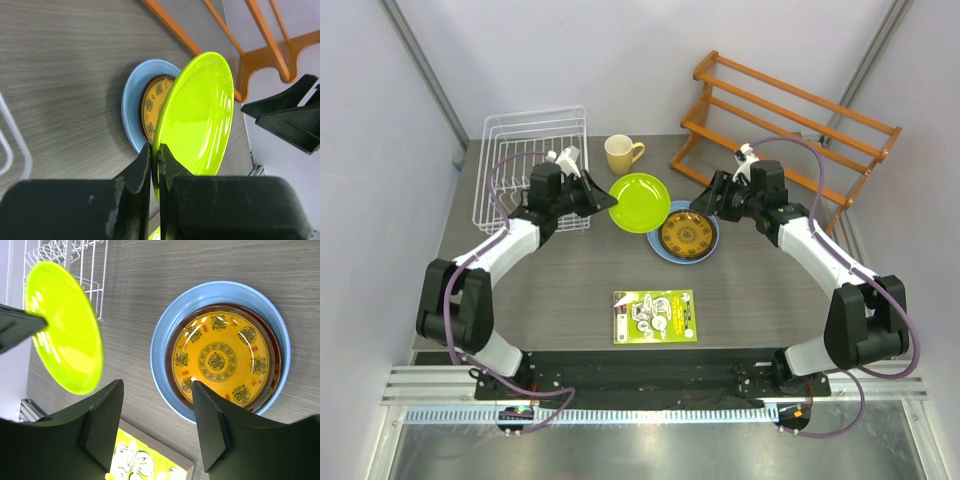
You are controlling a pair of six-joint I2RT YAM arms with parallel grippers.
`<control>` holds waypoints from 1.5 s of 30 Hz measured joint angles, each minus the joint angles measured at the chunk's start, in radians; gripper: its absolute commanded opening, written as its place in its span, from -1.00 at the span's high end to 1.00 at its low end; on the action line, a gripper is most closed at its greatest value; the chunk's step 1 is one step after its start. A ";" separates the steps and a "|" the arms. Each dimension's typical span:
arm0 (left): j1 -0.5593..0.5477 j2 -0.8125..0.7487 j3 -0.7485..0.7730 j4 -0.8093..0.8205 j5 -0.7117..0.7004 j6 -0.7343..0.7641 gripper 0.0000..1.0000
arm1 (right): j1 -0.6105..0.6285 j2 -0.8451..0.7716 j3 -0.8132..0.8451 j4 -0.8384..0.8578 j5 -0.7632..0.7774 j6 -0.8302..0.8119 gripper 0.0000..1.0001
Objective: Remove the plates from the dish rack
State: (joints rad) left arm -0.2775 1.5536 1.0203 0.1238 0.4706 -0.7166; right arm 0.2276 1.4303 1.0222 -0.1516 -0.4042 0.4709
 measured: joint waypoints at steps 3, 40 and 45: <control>-0.031 0.018 -0.003 0.002 -0.005 -0.006 1.00 | 0.010 -0.001 0.000 0.021 -0.005 0.009 -0.25; -0.140 -0.031 0.040 -0.172 -0.361 0.121 -0.99 | -0.113 0.001 -0.073 0.032 0.094 0.019 0.97; -0.140 -0.149 0.031 -0.207 -0.505 0.178 -0.99 | -0.116 0.023 -0.087 0.010 0.095 -0.005 0.98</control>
State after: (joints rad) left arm -0.4175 1.4048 1.0508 -0.0834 -0.0341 -0.5385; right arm 0.1112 1.4528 0.9356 -0.1413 -0.3092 0.4660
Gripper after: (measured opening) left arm 0.994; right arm 0.052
